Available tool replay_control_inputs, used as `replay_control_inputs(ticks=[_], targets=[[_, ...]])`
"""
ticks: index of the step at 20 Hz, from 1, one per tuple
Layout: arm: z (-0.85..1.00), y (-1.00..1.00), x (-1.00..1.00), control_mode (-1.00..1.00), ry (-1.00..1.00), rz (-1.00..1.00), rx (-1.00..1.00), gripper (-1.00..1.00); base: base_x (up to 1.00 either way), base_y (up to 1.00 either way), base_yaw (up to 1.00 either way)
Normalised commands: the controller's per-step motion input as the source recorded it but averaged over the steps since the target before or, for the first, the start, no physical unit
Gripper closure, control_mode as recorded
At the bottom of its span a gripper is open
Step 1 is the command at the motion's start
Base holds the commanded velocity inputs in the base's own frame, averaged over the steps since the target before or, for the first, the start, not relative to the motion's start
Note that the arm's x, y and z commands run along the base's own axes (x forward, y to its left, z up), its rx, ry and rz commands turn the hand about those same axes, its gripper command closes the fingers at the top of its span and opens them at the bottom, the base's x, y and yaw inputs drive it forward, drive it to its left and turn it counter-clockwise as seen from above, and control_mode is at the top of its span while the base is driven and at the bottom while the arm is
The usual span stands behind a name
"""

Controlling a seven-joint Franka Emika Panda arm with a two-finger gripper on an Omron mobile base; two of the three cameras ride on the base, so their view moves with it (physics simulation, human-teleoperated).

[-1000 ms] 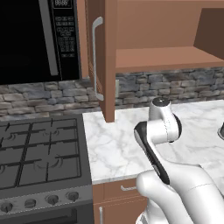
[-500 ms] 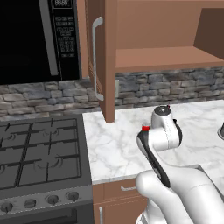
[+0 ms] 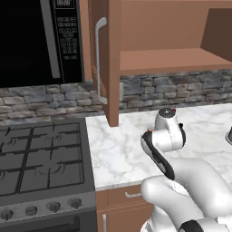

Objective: Sort all alcoholic drinks to one cabinet, and non-alcoholic drinks to the other.

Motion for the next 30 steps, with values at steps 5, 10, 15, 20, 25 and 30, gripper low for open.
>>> replay_control_inputs(ticks=[5,10,15,20,25,30], targets=[[0.0,0.0,0.35,-1.0,0.05,0.06,0.0,-1.0,0.0,0.0,0.0],[-0.26,0.0,0.17,-1.0,0.07,0.0,0.0,-1.0,0.0,0.0,0.0],[-0.34,-0.01,0.16,-1.0,0.05,0.0,0.0,-1.0,0.0,0.0,0.0],[-0.24,-0.02,0.14,-1.0,0.01,0.0,0.0,-1.0,0.0,0.0,0.0],[-0.08,-0.03,0.06,-1.0,0.0,0.0,0.0,-1.0,0.0,0.0,0.0],[-0.2,-0.03,0.0,-1.0,0.0,0.0,0.0,-1.0,0.0,0.0,0.0]])
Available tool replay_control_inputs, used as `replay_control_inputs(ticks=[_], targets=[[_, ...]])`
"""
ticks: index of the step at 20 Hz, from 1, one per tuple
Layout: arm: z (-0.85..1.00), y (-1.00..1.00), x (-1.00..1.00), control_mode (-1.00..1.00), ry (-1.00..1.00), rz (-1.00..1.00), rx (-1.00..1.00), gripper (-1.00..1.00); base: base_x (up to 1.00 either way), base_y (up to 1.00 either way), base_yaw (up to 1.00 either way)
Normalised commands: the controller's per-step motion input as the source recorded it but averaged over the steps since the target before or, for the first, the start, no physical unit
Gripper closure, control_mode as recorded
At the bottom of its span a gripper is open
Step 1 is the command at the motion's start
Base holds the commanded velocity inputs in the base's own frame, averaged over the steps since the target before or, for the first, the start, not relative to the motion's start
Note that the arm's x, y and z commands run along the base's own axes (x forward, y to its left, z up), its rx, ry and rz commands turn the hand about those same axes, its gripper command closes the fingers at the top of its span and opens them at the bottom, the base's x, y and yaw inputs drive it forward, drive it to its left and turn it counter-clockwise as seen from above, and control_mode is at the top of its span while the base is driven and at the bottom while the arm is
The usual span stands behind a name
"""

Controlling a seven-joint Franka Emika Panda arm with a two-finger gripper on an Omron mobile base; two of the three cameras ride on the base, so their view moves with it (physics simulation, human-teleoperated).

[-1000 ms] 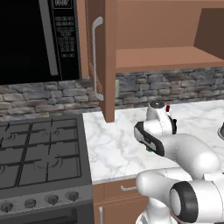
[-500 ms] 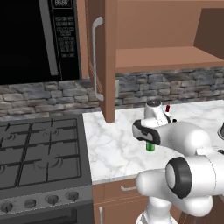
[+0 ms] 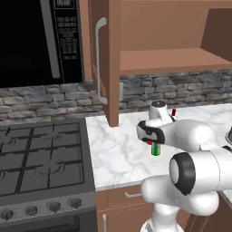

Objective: Sort all alcoholic drinks to one cabinet, and non-alcoholic drinks to the other.

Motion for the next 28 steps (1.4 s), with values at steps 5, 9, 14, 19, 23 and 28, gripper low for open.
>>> replay_control_inputs(ticks=[5,9,14,19,23,28], targets=[[-0.27,-0.04,0.0,-1.0,0.0,0.0,0.0,-1.0,0.0,0.0,0.0],[-0.22,-0.04,0.0,-1.0,0.0,0.0,-0.01,-1.0,0.0,0.0,0.0],[-0.1,0.0,-0.03,-1.0,-0.02,0.0,-0.01,1.0,0.0,0.0,0.0],[0.06,0.0,-0.31,-1.0,-0.01,0.0,0.01,1.0,0.0,0.0,0.0],[0.61,0.0,-0.54,-1.0,-0.03,0.0,0.03,1.0,0.0,0.0,0.0],[0.97,0.0,-0.56,-1.0,-0.13,0.01,0.0,1.0,0.0,0.0,0.0]])
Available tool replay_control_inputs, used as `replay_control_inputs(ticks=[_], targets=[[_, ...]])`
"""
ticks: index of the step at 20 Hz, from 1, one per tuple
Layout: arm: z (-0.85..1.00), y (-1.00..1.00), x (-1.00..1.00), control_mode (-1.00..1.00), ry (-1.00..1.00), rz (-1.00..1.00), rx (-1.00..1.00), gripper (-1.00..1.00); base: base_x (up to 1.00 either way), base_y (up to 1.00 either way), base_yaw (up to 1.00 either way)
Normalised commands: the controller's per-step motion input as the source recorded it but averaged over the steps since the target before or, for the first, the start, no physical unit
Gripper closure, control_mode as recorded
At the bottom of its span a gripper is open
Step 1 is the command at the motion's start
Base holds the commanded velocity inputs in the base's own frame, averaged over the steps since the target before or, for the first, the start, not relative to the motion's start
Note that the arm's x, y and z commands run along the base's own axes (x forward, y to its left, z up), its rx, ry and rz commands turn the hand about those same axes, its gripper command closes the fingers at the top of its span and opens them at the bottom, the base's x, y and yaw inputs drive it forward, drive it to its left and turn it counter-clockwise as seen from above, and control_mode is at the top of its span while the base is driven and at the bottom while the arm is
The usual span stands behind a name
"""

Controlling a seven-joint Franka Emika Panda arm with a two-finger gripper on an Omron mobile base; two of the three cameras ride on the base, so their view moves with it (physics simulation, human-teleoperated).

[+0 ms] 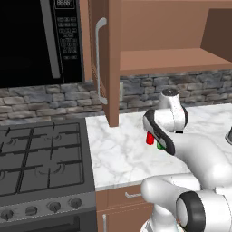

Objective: Sort all alcoholic drinks to one cabinet, and non-alcoholic drinks to the other.

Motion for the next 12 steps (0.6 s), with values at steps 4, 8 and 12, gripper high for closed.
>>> replay_control_inputs(ticks=[4,8,12], targets=[[1.0,0.0,-0.52,-1.0,-0.22,0.04,0.0,1.0,0.0,0.0,0.0],[1.0,0.0,-0.42,-1.0,-0.26,0.07,-0.03,1.0,0.0,0.0,0.0],[1.0,0.0,-0.25,-1.0,-0.26,0.07,-0.05,1.0,0.0,0.0,0.0]])
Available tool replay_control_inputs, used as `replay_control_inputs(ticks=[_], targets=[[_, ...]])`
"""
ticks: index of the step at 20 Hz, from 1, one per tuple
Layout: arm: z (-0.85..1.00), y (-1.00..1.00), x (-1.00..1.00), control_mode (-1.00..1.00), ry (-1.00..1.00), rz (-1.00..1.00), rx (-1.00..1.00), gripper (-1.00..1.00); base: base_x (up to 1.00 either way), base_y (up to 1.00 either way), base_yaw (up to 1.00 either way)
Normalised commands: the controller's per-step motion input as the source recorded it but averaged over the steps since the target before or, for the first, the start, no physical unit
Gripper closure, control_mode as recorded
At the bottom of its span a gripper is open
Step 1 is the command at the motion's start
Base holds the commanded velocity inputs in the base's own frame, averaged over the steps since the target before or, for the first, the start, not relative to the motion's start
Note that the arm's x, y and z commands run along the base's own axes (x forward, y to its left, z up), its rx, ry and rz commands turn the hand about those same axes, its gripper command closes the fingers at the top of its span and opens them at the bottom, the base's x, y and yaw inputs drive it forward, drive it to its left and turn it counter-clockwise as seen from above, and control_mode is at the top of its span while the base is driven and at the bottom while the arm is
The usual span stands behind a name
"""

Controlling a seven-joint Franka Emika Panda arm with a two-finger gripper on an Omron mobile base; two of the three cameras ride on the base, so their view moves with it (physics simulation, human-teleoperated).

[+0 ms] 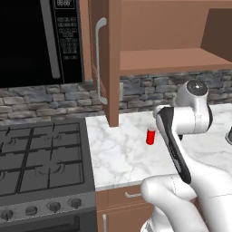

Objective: Sort all alcoholic drinks to one cabinet, and non-alcoholic drinks to the other.

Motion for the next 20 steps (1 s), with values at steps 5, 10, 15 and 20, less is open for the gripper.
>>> replay_control_inputs(ticks=[5,10,15,20], targets=[[1.0,0.0,-0.13,-1.0,-0.26,0.07,-0.05,1.0,0.0,0.0,0.0],[1.0,0.01,-0.01,-1.0,-0.19,0.08,-0.02,1.0,0.0,0.0,0.0],[0.75,0.27,-0.01,-1.0,-0.23,0.09,-0.08,1.0,0.0,0.0,0.0],[0.52,0.47,-0.05,-1.0,-0.19,0.03,-0.04,1.0,0.0,0.0,0.0]])
